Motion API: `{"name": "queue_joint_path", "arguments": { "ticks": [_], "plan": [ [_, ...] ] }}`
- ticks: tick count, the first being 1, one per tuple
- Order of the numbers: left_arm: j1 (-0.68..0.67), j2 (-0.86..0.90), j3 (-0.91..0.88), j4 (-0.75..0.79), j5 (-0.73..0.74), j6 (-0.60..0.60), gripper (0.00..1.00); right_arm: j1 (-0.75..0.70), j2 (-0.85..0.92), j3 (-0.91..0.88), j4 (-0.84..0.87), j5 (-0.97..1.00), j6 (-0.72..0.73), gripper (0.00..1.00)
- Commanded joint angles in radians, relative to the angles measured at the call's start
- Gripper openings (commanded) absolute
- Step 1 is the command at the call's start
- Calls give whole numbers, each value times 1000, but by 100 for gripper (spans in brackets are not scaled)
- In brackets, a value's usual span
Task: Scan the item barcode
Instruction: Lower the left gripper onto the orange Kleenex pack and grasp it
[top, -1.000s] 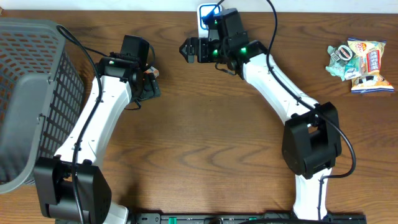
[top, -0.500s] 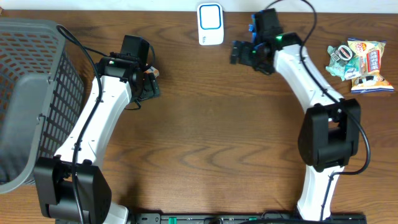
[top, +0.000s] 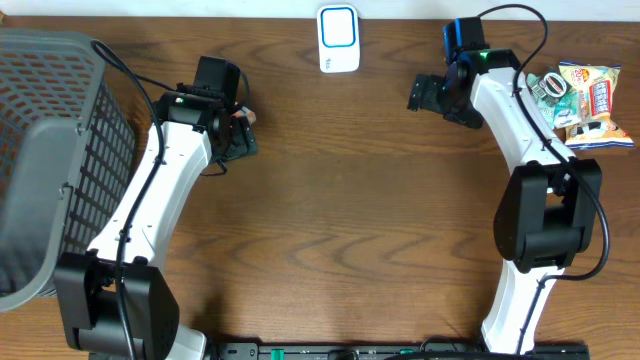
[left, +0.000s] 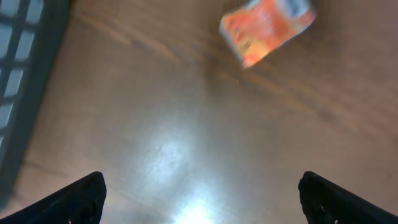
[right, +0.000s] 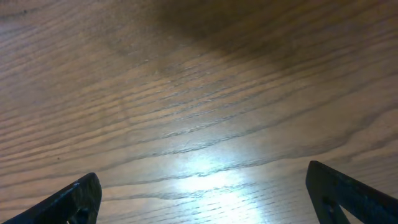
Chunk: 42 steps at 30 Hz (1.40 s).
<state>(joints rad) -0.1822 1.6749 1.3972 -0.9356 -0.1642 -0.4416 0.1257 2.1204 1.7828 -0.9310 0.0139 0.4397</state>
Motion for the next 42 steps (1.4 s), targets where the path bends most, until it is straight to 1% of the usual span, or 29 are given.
{"name": "queue_joint_path", "arguments": {
  "ticks": [1, 9, 11, 14, 16, 18, 22, 24, 25, 26, 32, 33, 34, 38, 42],
  "plan": [
    [2, 5, -6, 39, -20, 6, 98, 1, 13, -1, -4, 13, -10, 99],
    [2, 5, -6, 73, -18, 5, 98, 1, 13, -1, -4, 13, -10, 99],
    [2, 5, -6, 79, 19, 2, 98, 1, 13, -1, -4, 13, -10, 99],
    [2, 5, -6, 104, 30, -96, 98, 1, 13, -1, -4, 13, -10, 99],
    [1, 5, -6, 105, 75, -148, 97, 1, 13, -1, -4, 13, -10, 99],
    [1, 5, -6, 105, 98, -148, 98, 1, 13, -1, -4, 13, -10, 99],
    [0, 10, -12, 96, 98, -141, 98, 1, 13, -1, -4, 13, -10, 99],
    [-4, 21, -23, 125, 109, -55, 98, 1, 13, -1, -4, 13, -10, 99],
    [-5, 37, -23, 148, 145, 76, 98, 1, 13, -1, -4, 13, -10, 99],
    [-4, 47, -23, 157, 165, 147, 98, 1, 13, -1, -4, 13, -10, 99],
    [1, 97, -19, 147, 164, 340, 98, 1, 13, -1, -4, 13, -10, 99],
    [0, 103, -19, 159, 153, 359, 98, 1, 13, -1, -4, 13, -10, 99],
    [0, 117, -19, 220, 88, 359, 98, 1, 13, -1, -4, 13, -10, 99],
    [2, 131, -19, 402, -42, 359, 98, 1, 13, -1, -4, 13, -10, 99],
    [2, 144, -19, 541, -48, 359, 98, 1, 13, -1, -4, 13, -10, 99]
  ]
}}
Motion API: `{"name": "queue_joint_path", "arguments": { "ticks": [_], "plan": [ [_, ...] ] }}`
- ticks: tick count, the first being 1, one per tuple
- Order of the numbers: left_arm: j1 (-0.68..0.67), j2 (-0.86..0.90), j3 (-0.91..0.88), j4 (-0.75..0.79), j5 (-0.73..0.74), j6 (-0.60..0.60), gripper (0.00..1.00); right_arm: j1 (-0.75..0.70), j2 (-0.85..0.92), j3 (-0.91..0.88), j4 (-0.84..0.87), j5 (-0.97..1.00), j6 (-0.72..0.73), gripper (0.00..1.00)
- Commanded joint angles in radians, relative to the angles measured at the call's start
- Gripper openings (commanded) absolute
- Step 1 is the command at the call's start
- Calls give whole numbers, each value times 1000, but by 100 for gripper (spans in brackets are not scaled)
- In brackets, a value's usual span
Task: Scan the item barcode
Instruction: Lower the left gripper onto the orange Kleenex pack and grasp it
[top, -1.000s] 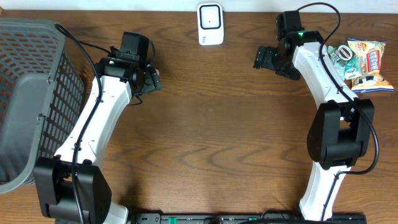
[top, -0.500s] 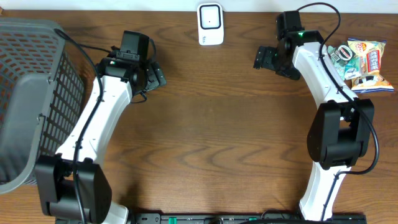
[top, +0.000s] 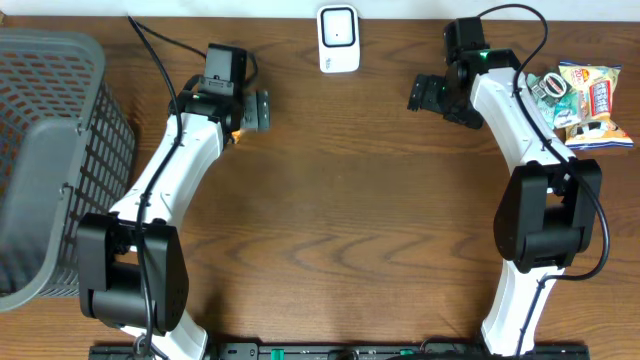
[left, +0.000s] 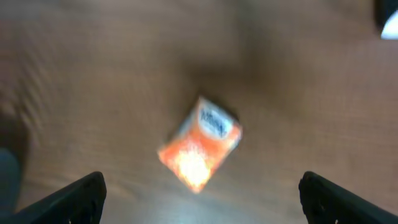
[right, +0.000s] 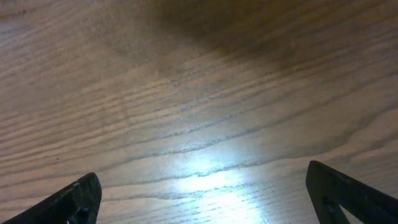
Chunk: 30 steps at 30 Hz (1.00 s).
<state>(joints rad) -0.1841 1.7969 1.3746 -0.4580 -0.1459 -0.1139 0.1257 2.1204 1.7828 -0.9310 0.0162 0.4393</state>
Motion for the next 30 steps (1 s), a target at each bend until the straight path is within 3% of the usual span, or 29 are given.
{"name": "queue_joint_path", "arguments": {
  "ticks": [1, 15, 17, 20, 27, 30],
  "plan": [
    [4, 29, 3, 86, -66, 31, 98, 1, 13, -1, -4, 11, -10, 99],
    [82, 242, 3, 207, -72, 31, 100, 1, 13, -1, -4, 11, -10, 99],
    [93, 262, 3, 207, -62, 31, 93, 1, 13, -1, -4, 11, -10, 99],
    [96, 287, 3, 206, 39, 31, 92, 1, 13, -1, -4, 11, -10, 99],
    [77, 296, 3, 188, 517, 27, 89, 1, 13, -1, -4, 11, -10, 99],
    [53, 296, 3, 163, 628, 27, 87, 1, 13, -1, -4, 11, -10, 99]
  ]
}}
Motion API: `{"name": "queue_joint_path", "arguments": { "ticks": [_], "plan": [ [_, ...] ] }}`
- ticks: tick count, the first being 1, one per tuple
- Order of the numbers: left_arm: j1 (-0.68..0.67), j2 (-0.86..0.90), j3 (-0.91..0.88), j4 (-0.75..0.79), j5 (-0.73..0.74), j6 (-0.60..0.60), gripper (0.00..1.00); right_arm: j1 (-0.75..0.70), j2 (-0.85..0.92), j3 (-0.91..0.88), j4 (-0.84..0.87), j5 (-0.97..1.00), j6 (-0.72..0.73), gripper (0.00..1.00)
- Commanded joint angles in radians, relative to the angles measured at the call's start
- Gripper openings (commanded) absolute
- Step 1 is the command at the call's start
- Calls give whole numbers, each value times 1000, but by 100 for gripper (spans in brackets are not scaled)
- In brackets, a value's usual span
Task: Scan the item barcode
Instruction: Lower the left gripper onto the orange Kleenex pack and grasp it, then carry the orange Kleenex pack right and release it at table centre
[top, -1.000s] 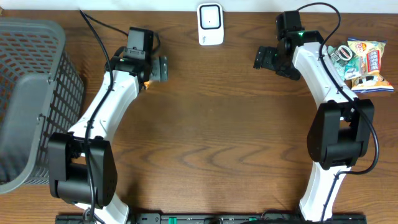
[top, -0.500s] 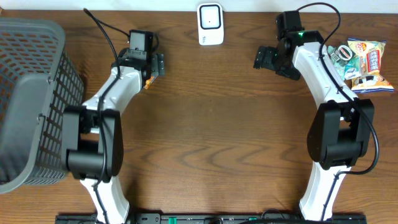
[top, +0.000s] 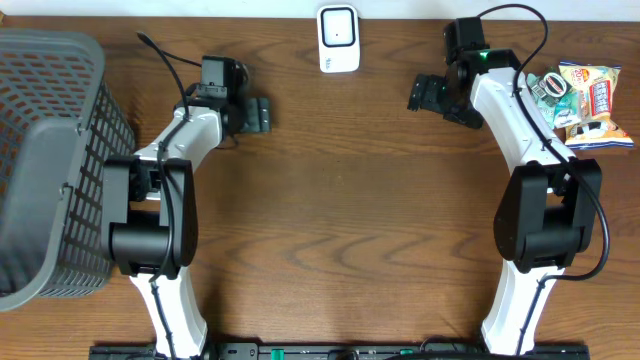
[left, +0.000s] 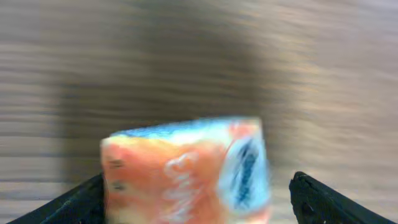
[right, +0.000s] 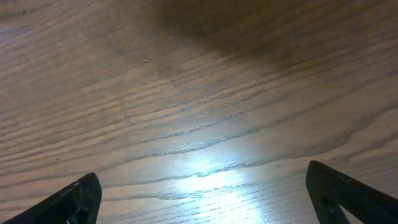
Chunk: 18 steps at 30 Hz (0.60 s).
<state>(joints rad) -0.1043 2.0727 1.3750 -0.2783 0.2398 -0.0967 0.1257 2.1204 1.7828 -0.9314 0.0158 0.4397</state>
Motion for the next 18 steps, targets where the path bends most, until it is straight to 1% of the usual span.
{"name": "queue_joint_path", "arguments": {
  "ticks": [1, 4, 6, 7, 9, 12, 15, 16, 18],
  "plan": [
    [-38, 20, 3, -26, 266, 10, 85, 1, 13, -1, -3, 11, -10, 99],
    [-80, 20, 3, -47, 375, 9, 81, 1, 13, -1, -3, 11, -10, 99],
    [-117, 19, 3, -44, 476, 6, 79, 1, 13, -1, -3, 11, -10, 99],
    [-135, 18, 4, -39, 510, 6, 79, 1, 13, -1, -3, 11, -10, 99],
    [-175, 13, 5, -32, 553, 6, 75, 1, 13, -1, -3, 11, -10, 99],
    [-242, -13, 6, -30, 561, 6, 68, 1, 13, -1, -3, 11, -10, 99],
    [-286, -54, 8, -26, 553, 7, 68, 1, 13, -1, -3, 11, -10, 99],
    [-294, -74, 11, -24, 525, 7, 66, 1, 13, -1, -3, 11, -10, 99],
    [-296, -117, 12, -19, 417, 7, 63, 1, 13, -1, -3, 11, -10, 99]
  ]
}}
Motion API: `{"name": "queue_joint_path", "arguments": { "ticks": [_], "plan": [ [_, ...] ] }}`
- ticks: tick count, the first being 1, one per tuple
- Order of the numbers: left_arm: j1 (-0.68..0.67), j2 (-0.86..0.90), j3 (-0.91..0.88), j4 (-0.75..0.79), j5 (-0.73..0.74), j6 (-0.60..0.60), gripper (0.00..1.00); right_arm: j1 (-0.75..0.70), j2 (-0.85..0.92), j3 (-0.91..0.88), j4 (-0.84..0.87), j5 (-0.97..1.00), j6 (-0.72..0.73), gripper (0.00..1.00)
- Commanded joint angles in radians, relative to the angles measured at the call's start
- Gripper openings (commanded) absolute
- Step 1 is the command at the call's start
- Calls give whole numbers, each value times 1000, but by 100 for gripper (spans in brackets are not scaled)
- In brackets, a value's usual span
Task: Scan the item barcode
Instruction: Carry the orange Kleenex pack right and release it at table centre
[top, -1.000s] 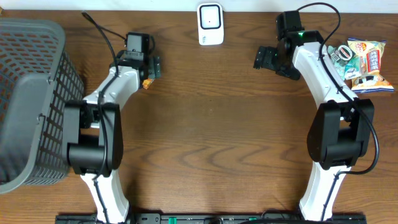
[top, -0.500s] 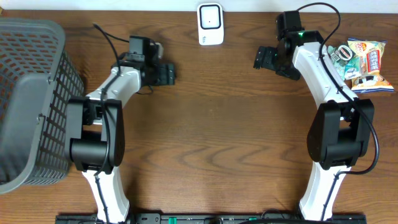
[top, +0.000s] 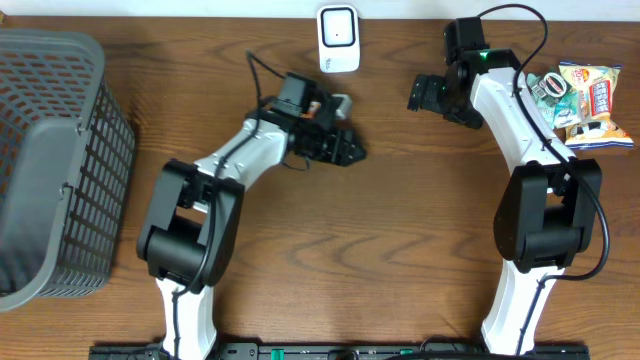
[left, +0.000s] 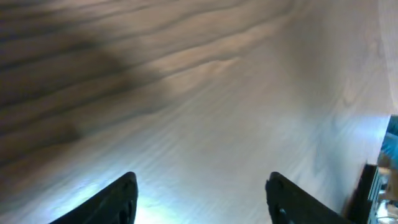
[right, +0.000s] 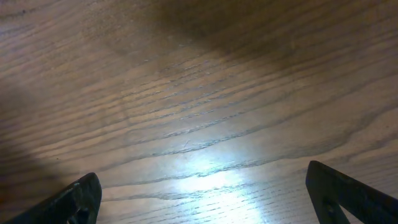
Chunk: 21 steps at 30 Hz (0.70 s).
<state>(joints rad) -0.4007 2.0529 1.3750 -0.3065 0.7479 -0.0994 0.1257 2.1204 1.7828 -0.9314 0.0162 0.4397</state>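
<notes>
The white and blue scanner (top: 338, 38) stands at the table's far edge. A small orange and white pack (top: 323, 104) shows just below it, tight against the left wrist; I cannot tell whether it touches the arm. My left gripper (top: 342, 149) (left: 199, 196) is open over bare wood, with nothing between its fingers and the pack out of the wrist view. My right gripper (top: 424, 93) (right: 204, 193) is open wide over bare table, right of the scanner.
A grey mesh basket (top: 50, 150) fills the left side of the table. Snack bags (top: 585, 95) lie at the far right edge, behind the right arm. The wooden table (top: 380, 250) runs across the front.
My left gripper was close over the orange pack at the far left; now it is to the right, below the scanner. Its fingers stand closer together and the pack is beside the wrist. The right arm has not moved.
The left gripper was open beside the basket with the orange pack ahead of it. Then the pack sat in the middle of its view, then close up between the open fingers. Now gripper and pack are both below the scanner. The right gripper stayed open and still.
</notes>
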Motion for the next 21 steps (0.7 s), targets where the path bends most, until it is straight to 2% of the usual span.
{"name": "queue_joint_path", "arguments": {
  "ticks": [1, 6, 8, 17, 21],
  "plan": [
    [4, -124, 12, 9, -173, 10, 63, 1, 13, -1, -3, 11, -10, 99],
    [55, -207, 12, 9, -605, 14, 63, 1, 13, -1, -3, 11, -10, 99],
    [85, -208, 12, 9, -698, 13, 63, 1, 13, -1, -3, 11, -10, 99],
    [142, -58, 11, 32, -642, 9, 70, 1, 13, -1, -3, 11, -10, 99],
    [140, 17, 11, 94, -537, -6, 73, 1, 13, -1, -3, 11, -10, 99]
  ]
}}
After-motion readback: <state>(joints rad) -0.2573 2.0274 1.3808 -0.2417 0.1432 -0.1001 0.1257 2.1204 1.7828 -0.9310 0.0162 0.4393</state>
